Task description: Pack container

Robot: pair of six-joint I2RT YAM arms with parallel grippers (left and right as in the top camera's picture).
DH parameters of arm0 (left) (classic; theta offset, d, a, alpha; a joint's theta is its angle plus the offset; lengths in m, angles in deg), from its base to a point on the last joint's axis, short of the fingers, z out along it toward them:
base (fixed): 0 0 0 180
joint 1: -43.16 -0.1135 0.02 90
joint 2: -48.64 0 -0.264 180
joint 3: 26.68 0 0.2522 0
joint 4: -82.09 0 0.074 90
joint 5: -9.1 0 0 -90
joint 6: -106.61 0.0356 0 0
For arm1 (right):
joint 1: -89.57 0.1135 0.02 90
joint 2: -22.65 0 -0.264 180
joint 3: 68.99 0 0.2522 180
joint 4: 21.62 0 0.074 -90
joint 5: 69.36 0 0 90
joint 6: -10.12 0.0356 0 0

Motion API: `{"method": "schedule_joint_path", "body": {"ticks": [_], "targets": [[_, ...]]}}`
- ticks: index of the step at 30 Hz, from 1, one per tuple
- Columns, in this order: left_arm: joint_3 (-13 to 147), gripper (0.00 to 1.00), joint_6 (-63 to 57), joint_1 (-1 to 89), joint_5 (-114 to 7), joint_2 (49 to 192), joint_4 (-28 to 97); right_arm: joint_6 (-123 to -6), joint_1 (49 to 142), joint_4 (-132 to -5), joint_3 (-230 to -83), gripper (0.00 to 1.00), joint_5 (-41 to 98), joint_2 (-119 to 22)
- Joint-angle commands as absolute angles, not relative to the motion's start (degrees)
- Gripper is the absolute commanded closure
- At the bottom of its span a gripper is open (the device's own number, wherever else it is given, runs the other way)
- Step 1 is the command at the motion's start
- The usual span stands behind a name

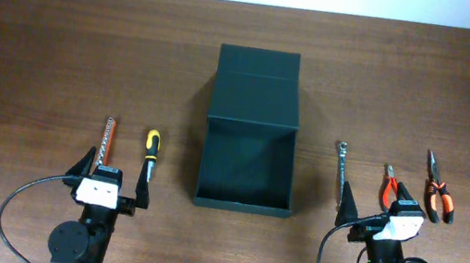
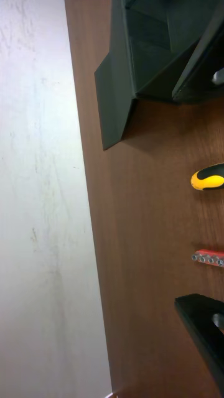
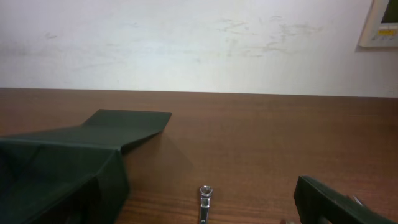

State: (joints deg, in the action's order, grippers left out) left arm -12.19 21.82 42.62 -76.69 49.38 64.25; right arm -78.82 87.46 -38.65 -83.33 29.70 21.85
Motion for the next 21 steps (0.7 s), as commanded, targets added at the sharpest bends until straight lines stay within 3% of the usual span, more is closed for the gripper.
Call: {"method": "schedule_joint_path", "body": {"ticks": [1,6,13,21], "targets": [[-12.4,0.01,22.9,42.2,-77.3,49.0,64.0,-79.0,87.3,-39.1,-83.1,0.01,29.5,22.3],[-12.4,0.01,23.0,42.2,-77.3,49.0,64.0,-77.6,87.3,-38.4,-83.1,0.01,39.0,22.3],[-12.4,0.01,23.0,42.2,-77.3,49.0,64.0,-61.2,87.3,-39.5,-83.7,0.01,48.2,22.2],[-12.4,0.01,23.0,42.2,-77.3,49.0,64.0,-59.9,87.3,-39.8,-83.8,0.01,53.2,22.1]]}}
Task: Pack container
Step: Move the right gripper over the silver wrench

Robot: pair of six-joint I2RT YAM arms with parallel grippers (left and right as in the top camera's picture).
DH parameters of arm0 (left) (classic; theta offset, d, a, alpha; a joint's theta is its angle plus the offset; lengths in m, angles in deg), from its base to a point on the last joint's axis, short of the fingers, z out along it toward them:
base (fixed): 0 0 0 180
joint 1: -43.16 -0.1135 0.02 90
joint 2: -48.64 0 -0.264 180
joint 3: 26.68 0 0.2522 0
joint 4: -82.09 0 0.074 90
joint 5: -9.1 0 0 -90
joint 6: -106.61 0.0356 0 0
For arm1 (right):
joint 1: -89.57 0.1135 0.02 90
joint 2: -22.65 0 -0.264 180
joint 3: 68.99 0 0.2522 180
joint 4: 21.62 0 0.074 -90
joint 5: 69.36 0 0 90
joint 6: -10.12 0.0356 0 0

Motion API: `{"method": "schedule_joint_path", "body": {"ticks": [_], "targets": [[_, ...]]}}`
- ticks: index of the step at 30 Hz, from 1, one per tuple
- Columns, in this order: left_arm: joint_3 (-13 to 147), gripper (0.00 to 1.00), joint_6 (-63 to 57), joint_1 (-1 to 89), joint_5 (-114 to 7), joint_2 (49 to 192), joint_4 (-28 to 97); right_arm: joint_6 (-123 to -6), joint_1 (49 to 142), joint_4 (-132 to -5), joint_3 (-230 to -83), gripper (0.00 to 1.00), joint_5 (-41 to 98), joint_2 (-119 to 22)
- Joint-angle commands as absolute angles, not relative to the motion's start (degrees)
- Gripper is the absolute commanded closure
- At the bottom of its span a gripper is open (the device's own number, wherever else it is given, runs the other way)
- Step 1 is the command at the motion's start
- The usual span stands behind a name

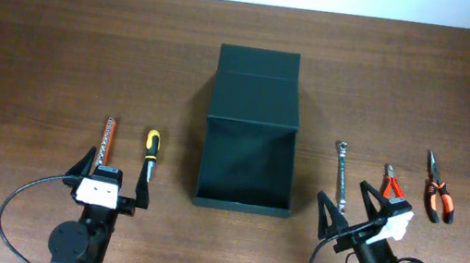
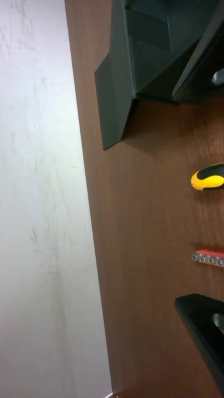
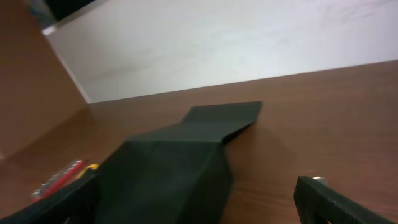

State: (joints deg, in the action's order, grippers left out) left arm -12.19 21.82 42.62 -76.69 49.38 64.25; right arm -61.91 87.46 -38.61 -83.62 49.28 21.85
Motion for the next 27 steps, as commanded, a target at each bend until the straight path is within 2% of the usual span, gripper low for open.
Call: {"method": "schedule_joint_path", "body": {"ticks": [1,10,13,16,19,21,25,27], "targets": [[-12.4,0.01,22.9,42.2,-77.3,49.0,64.0,-59.9,87.3,-39.9,-83.8,0.01,53.6,22.1],[-12.4,0.01,22.9,42.2,-77.3,49.0,64.0,-58.4,87.3,-39.7,-86.0,0.01,58.2,21.9],[-12.4,0.01,22.9,42.2,-77.3,49.0,64.0,-58.4,87.3,-40.3,-89.8,0.01,54.4,20.8],[-12.4,0.01,22.9,42.2,-77.3,49.0,64.0,-59.0,87.3,-47.8,-95.7,0.01,47.3,17.0],[-12.4,0.01,22.9,42.2,-77.3,49.0,64.0,-63.6,87.3,-63.2,-106.1,0.01,37.7,5.9],[-12.4,0.01,22.9,42.2,-77.3,49.0,64.0,-63.8,87.3,-68.4,-111.8,0.01,34.2,-1.8],[-12.4,0.01,22.9,42.2,-77.3,49.0,64.0,-66.2,87.3,-75.7,-124.5,0.01,35.5,-19.1],[-12.4,0.01,23.0,42.2,-77.3,49.0,64.0,-71.2,87.3,-83.0,-133.3,0.01,37.9,-29.1]]}}
